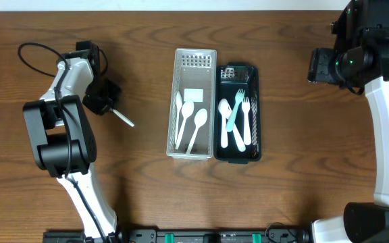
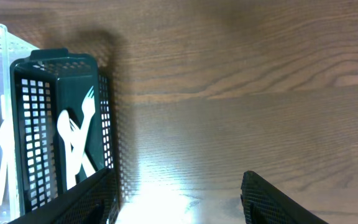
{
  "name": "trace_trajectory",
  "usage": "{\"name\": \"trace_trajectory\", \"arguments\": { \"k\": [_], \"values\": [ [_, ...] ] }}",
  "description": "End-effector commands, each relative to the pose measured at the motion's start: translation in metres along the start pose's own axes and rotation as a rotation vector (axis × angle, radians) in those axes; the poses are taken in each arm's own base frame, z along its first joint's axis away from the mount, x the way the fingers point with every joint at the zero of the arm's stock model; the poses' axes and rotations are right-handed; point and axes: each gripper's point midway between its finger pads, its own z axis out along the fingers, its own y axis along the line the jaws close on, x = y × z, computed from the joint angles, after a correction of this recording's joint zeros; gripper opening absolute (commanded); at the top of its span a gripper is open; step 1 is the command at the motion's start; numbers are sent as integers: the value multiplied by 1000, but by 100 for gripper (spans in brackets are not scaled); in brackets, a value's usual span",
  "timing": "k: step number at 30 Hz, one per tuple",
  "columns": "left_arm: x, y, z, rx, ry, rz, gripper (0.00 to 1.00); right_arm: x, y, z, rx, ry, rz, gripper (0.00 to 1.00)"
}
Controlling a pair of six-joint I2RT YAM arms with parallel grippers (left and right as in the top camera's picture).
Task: Pack container
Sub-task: 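Lower the left gripper onto the last spoon and grasp it, then place the last spoon into the grey basket and open the gripper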
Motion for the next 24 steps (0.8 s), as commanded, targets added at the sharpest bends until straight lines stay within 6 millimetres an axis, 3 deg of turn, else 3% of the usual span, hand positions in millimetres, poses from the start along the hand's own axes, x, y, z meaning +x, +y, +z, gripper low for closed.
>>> {"name": "trace_trajectory", "arguments": {
  "k": [1,5,7,10,14,16,19,21,24],
  "values": [
    [6,-1,-29,13,-46,69,6,-3,-5,0,11,-7,-5,68],
    [22,-12,-87,35,-170,196,6,-5,-5,0,9,-15,-5,68],
    [39,-23,-126,63,-268,297,6,-7,-4,0,8,-25,-4,68],
    [80,-48,-179,154,-391,475,6,-10,-4,0,7,-35,-4,67],
    [136,-81,-227,233,-559,743,6,-11,-4,0,5,-42,-4,68],
    [172,-102,-237,271,-608,944,6,-11,-4,0,5,-42,-4,68],
    [210,-120,-232,274,-628,1083,6,-11,-4,0,6,-41,-10,68],
    [226,-130,-218,263,-604,1131,6,-10,-4,0,6,-38,-12,68],
    [229,-139,-184,199,-541,1163,6,-9,-4,0,7,-32,-12,68]
  ]
}}
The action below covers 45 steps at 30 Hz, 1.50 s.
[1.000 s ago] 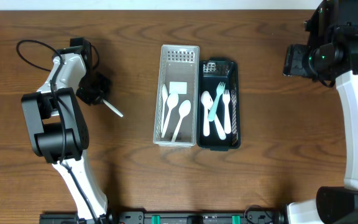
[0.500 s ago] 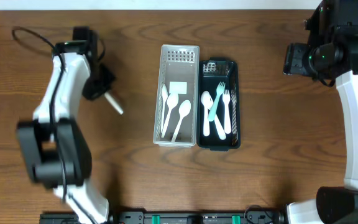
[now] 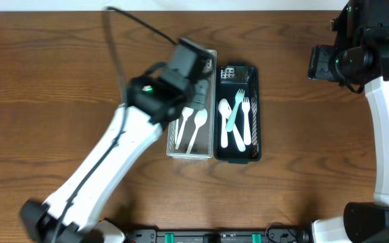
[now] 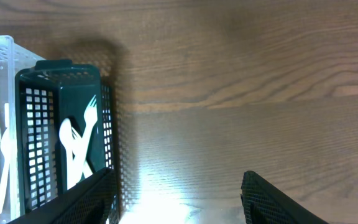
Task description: Pack container
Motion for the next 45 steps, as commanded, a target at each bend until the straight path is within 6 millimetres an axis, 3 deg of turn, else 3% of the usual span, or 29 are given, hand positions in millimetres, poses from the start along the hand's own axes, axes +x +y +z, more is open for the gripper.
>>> {"name": "trace_trajectory", "arguments": {
  "k": [1,8,14,16,17,22,26,30,33,35,39,43,45],
  "values": [
    [15,4,42,-68,100,70,6,-1,-5,0,12,2,-9,68],
    [52,14,120,-122,288,59,6,2,-7,0,15,13,-11,68],
    [74,19,149,-150,374,57,9,1,-6,0,15,11,-11,68],
    [75,19,151,-151,379,58,17,2,-7,0,15,12,-12,68],
    [75,19,150,-151,377,58,29,2,-7,0,15,12,-12,68],
    [60,18,133,-140,323,55,67,2,-7,0,15,12,-12,68],
    [38,19,100,-122,239,59,79,1,-6,0,15,10,-17,69],
    [-4,55,42,-228,42,4,89,-18,-3,-1,3,-68,-16,75],
    [-35,99,13,-295,-100,-104,98,-47,4,-2,-18,-183,-26,86],
    [-54,132,5,-327,-179,-187,98,-71,11,-1,-31,-274,-56,99],
    [-80,195,1,-401,-301,-315,98,-115,25,13,-61,-413,-64,99],
    [-83,239,6,-474,-314,-306,98,-136,30,40,-66,-455,-63,99],
    [-78,255,7,-503,-294,-291,98,-136,30,55,-56,-438,-94,99]
  ]
}}
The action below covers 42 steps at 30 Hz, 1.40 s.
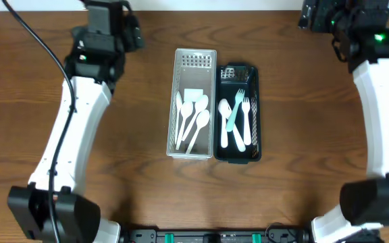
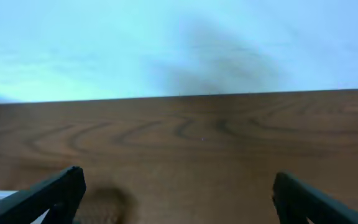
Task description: Pack container
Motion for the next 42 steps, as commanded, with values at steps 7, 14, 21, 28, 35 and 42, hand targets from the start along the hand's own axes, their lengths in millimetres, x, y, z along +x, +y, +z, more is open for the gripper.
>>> {"name": "trace_trajectory", "arguments": {
  "k": [7,14,21,28,35,42],
  "values": [
    [12,42,14,-88,38,50,98,41,-14,28,49,152,-90,99],
    [46,61,-1,-106,68,40,98,54,-40,17,92,173,-42,99],
    [55,64,-41,-27,-79,15,98,82,-48,-21,123,64,-40,99],
    [85,61,-79,74,-90,4,98,124,-45,-68,99,-41,-21,99],
    [96,70,-121,100,-185,-11,98,150,-42,-108,79,-127,-25,99],
    [112,76,-160,139,-297,-28,98,188,-42,-134,70,-112,-32,99]
  ]
}}
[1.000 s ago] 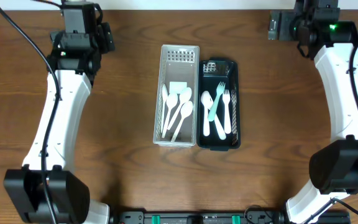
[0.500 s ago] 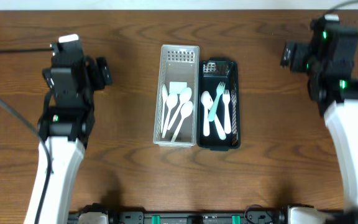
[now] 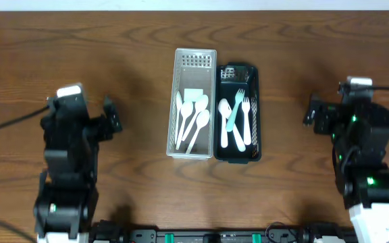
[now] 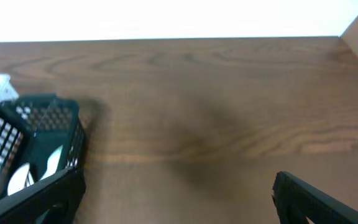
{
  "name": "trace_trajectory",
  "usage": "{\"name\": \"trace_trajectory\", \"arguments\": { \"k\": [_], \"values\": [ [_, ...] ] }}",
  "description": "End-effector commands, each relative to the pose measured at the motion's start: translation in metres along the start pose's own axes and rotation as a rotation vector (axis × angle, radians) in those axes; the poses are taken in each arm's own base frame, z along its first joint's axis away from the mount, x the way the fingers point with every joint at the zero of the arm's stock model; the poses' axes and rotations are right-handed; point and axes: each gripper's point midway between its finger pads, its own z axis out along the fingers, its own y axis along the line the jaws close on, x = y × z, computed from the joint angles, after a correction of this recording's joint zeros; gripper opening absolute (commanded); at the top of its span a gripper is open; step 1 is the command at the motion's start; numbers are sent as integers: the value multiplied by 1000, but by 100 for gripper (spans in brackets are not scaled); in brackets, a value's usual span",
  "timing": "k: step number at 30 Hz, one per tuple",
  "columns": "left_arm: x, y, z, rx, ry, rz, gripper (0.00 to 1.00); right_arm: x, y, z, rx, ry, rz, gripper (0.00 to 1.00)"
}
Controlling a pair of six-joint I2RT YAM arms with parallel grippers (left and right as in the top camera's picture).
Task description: Pack container
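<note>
A white slotted basket point(image 3: 194, 67) in the table's middle holds three white spoons point(image 3: 193, 121) and a small white card. Touching its right side is a black basket point(image 3: 237, 152) with white forks, a white spoon and a pale blue utensil point(image 3: 231, 120). My left gripper point(image 3: 111, 116) is far to the left of the baskets, with nothing seen in it. My right gripper point(image 3: 314, 115) is far to their right. In the right wrist view the right gripper point(image 4: 179, 182) stands open over bare wood, with the black basket point(image 4: 36, 124) at the left.
The wooden table point(image 3: 302, 54) has its back edge along the top of the overhead view. A pale wall or board shows at the right in the wrist view. Both arm bases sit at the front edge.
Both arms have moved from the table's back corners to positions nearer the front, left and right of the baskets. The right wrist view shows the black basket again. Basket contents are unchanged.
My left gripper held a white utensil left of the baskets, when the white basket had two spoons. Then it was over the white basket. Later that basket held three spoons and both arms were at the back. Now both sit at the sides.
</note>
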Motion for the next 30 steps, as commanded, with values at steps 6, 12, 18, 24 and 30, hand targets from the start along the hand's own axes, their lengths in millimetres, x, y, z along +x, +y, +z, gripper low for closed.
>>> {"name": "trace_trajectory", "arguments": {
  "k": [6,12,18,24,30],
  "values": [
    [6,5,-39,33,-92,-14,98,30,0,-19,-2,41,2,99],
    [6,5,-42,33,-93,-14,98,47,-1,-17,2,112,-5,99],
    [8,5,-39,31,-81,-11,98,66,-3,-19,7,192,-14,99],
    [11,5,-38,30,-70,-9,98,82,-5,-23,17,256,-30,99],
    [11,5,-38,30,-70,-9,98,69,11,-34,-87,91,-100,99]
  ]
}}
